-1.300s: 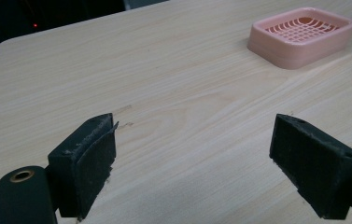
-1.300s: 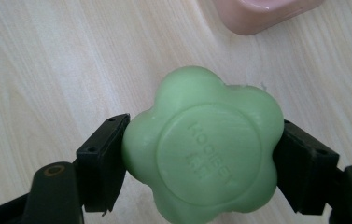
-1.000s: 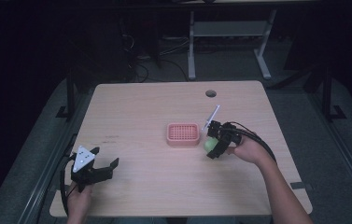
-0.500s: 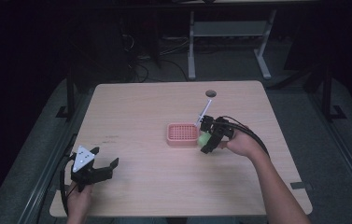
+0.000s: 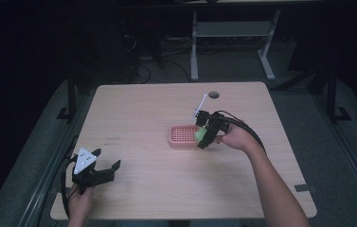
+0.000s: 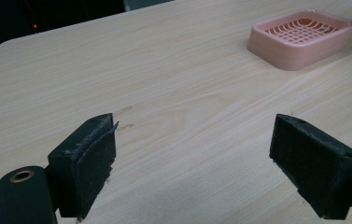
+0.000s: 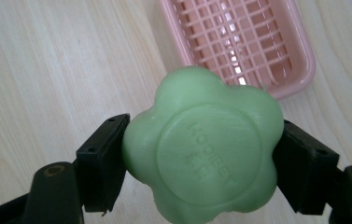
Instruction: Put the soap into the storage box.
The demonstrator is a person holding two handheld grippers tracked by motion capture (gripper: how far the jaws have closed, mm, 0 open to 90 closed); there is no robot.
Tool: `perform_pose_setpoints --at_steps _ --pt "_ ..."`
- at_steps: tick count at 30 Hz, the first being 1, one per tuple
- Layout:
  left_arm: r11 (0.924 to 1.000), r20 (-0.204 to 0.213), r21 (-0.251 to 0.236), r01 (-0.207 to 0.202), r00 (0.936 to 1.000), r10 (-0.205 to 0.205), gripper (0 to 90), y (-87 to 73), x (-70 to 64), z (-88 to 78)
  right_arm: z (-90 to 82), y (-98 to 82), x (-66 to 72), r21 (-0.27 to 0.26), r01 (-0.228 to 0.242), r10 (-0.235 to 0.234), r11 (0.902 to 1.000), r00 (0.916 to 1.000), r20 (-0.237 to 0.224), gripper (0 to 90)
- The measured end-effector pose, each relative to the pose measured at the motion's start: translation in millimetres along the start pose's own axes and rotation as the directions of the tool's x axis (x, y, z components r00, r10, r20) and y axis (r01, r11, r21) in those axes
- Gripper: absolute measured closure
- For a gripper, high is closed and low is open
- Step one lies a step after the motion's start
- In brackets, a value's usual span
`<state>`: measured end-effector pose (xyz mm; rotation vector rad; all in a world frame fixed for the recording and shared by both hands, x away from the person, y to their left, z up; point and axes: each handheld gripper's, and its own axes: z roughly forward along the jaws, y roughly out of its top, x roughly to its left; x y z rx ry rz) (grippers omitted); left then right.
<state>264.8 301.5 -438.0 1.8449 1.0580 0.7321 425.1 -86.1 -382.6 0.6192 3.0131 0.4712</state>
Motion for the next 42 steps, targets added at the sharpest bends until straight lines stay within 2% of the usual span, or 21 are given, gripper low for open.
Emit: perform_pose_setpoints --at_steps 7,12,32,35,42 --pt "1.0 0.001 0.0 0.001 1.0 -0.001 14.3 0.0 -0.2 0.2 2.6 11.4 -2.8 0.019 0.008 -0.008 0.9998 0.9999 0.007 25.8" --pt "1.0 0.0 -0.002 0.0 1.0 0.0 14.3 -0.1 -0.5 0.5 1.3 18.3 -4.4 0.002 0.013 -0.013 0.9999 0.9999 0.001 25.7" --pt "1.0 0.002 0.003 -0.004 1.0 0.004 14.3 0.5 -0.3 0.3 1.2 51.1 -7.1 0.012 0.038 -0.038 0.9992 0.9992 0.014 25.7" --pt "1.0 0.004 0.001 -0.003 1.0 0.003 14.3 0.4 -0.7 0.2 3.5 52.9 -10.3 0.004 0.021 -0.021 0.9998 0.9997 0.009 25.8" --pt "1.0 0.003 0.0 0.0 1.0 0.0 14.3 0.4 -0.4 0.9 12.5 58.9 -16.3 0.037 0.014 -0.014 0.9992 0.9999 0.005 25.8"
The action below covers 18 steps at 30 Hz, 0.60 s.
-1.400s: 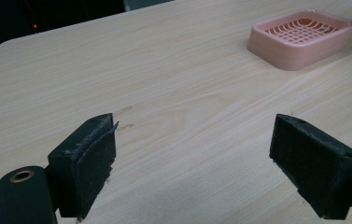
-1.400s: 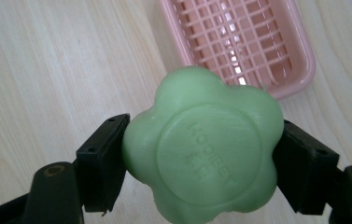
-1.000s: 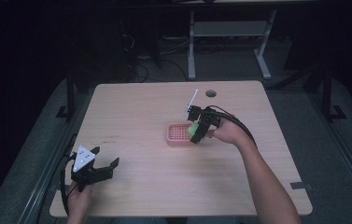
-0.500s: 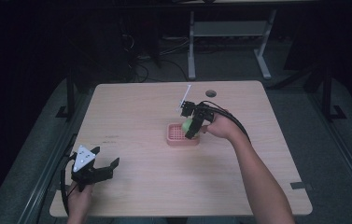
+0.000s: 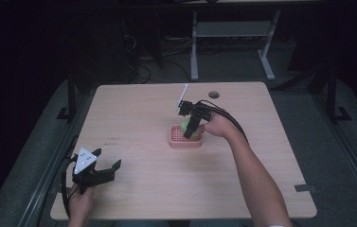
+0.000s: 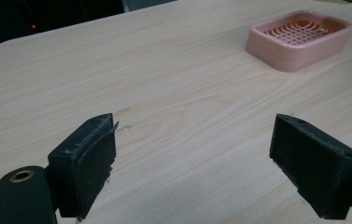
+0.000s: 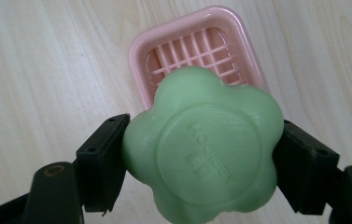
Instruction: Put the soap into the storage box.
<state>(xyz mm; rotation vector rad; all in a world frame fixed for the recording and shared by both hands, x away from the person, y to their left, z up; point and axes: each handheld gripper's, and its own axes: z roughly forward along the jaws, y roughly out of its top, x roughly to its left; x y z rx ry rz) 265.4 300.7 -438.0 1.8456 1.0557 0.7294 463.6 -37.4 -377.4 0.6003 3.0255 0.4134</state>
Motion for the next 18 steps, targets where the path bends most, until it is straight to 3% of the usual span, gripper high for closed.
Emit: perform_pose_setpoints --at_steps 11,18 --pt "1.0 0.004 0.001 0.0 1.0 0.0 14.3 0.3 -0.3 -0.2 4.5 15.7 -5.6 -0.002 -0.015 0.015 0.9999 0.9999 -0.006 25.7" --pt "1.0 0.002 -0.005 0.005 1.0 -0.005 14.3 0.3 0.3 -0.1 17.0 16.8 -9.3 0.042 -0.031 0.031 0.9986 0.9994 -0.012 25.7"
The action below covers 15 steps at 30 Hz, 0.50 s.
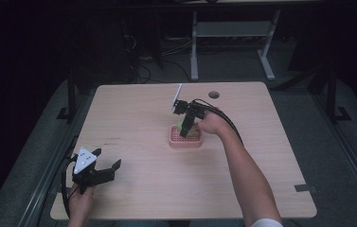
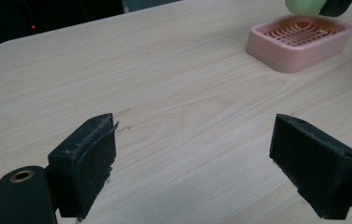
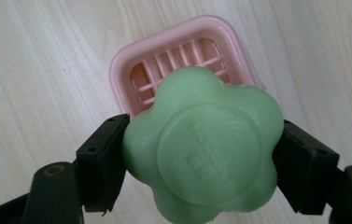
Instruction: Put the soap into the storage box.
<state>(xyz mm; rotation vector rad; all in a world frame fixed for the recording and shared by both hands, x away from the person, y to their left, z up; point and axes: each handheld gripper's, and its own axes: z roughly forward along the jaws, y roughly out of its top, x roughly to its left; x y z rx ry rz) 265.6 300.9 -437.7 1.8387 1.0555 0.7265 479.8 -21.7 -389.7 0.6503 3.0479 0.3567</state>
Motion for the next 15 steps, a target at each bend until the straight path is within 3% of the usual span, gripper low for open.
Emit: perform_pose_setpoints --at_steps 15 --pt "1.0 0.007 0.001 -0.001 1.0 0.001 14.3 0.3 -1.4 0.8 18.9 -0.8 -4.2 0.036 -0.035 0.035 0.9987 0.9994 -0.004 25.6"
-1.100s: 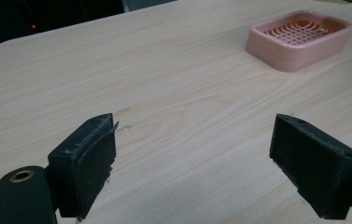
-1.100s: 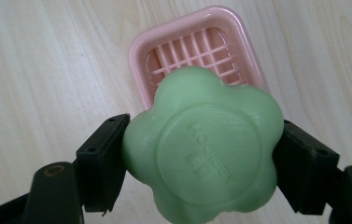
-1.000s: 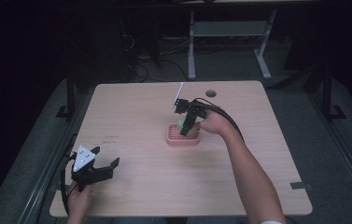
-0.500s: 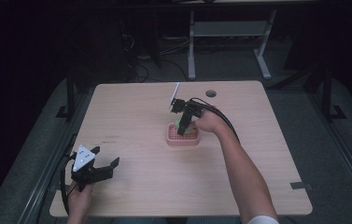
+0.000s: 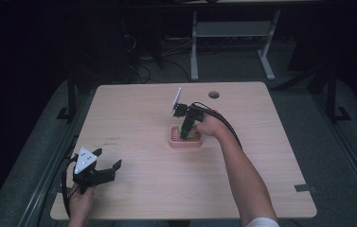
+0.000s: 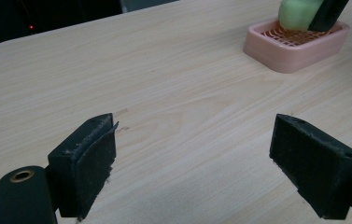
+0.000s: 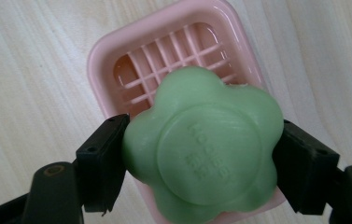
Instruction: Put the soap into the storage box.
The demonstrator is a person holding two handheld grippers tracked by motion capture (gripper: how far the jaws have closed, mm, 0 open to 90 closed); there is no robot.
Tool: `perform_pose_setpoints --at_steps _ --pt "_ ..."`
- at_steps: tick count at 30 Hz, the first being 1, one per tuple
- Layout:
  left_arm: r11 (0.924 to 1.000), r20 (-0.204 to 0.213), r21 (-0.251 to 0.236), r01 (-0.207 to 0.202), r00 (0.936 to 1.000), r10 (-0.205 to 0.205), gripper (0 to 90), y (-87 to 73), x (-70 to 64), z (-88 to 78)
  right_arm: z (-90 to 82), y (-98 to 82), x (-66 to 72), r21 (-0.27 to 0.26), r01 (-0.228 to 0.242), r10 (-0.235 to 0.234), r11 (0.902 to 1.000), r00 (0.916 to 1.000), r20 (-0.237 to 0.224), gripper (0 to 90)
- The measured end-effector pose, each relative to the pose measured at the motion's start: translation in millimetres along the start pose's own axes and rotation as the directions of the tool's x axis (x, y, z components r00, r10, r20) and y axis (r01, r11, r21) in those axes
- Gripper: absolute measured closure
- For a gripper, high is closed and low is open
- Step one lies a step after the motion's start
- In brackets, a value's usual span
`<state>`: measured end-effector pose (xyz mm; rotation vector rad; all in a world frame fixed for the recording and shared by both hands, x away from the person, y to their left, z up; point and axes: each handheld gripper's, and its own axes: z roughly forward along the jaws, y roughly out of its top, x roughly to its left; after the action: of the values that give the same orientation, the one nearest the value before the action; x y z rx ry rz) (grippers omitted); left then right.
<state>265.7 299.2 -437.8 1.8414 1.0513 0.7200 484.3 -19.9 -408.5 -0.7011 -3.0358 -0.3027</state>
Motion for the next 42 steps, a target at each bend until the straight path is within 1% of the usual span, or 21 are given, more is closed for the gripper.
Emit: perform_pose_setpoints --at_steps 3,5,11,17,21,24,30,37,38,40,41,42 --pt "1.0 0.002 0.0 -0.001 1.0 0.001 14.3 0.1 0.0 0.5 1.4 -1.0 -1.4 -0.001 -0.004 0.004 1.0 1.0 -0.007 25.6" --pt "1.0 0.003 -0.001 -0.001 1.0 0.001 14.3 0.0 -0.1 0.5 2.4 -1.0 -1.3 0.001 -0.005 0.005 1.0 1.0 -0.003 25.6" --pt "0.9999 0.002 0.006 -0.015 0.9999 0.015 14.3 0.3 -0.3 0.2 3.6 -0.1 -0.8 -0.001 -0.013 0.013 0.9999 0.9999 -0.006 25.5" --pt "0.9999 0.002 0.004 -0.01 1.0 0.01 14.3 0.1 -0.1 0.5 4.3 2.0 0.8 -0.006 -0.012 0.012 0.9999 0.9999 0.009 25.4" --pt "1.0 0.0 0.002 -0.002 1.0 0.002 14.3 0.1 0.1 -0.2 5.6 2.5 1.5 0.002 -0.009 0.009 1.0 1.0 0.002 25.3" --pt "1.0 0.0 0.001 -0.002 1.0 0.002 14.3 0.1 0.1 -0.1 3.7 2.2 1.6 -0.008 -0.011 0.011 0.9999 0.9999 0.005 25.3" --pt "1.0 0.002 0.004 -0.009 1.0 0.009 14.3 0.2 -0.2 0.1 -1.9 -0.3 0.7 -0.026 -0.023 0.023 0.9994 0.9997 -0.005 25.5" --pt "1.0 0.002 0.004 -0.009 1.0 0.009 14.3 0.2 -0.2 0.0 -4.9 -4.8 0.3 -0.032 -0.037 0.037 0.9988 0.9993 0.003 23.9" --pt "0.9999 0.002 0.005 -0.011 0.9999 0.011 14.3 0.3 -0.2 -0.1 -4.8 -5.9 0.2 -0.037 -0.039 0.039 0.9986 0.9992 -0.004 23.9" --pt "0.9999 0.003 0.005 -0.013 0.9999 0.013 14.3 0.4 -0.7 0.2 -4.4 -7.6 0.4 -0.032 -0.043 0.043 0.9986 0.9991 -0.002 23.8" --pt "0.9999 0.004 0.004 -0.012 0.9999 0.012 14.3 0.4 -1.1 0.5 -4.2 -8.5 0.2 -0.033 -0.035 0.035 0.9988 0.9994 0.002 23.8" --pt "0.9999 0.004 0.007 -0.016 0.9999 0.016 14.3 0.6 -1.2 0.4 -4.7 -9.3 0.6 -0.033 -0.039 0.039 0.9987 0.9993 0.0 23.8"
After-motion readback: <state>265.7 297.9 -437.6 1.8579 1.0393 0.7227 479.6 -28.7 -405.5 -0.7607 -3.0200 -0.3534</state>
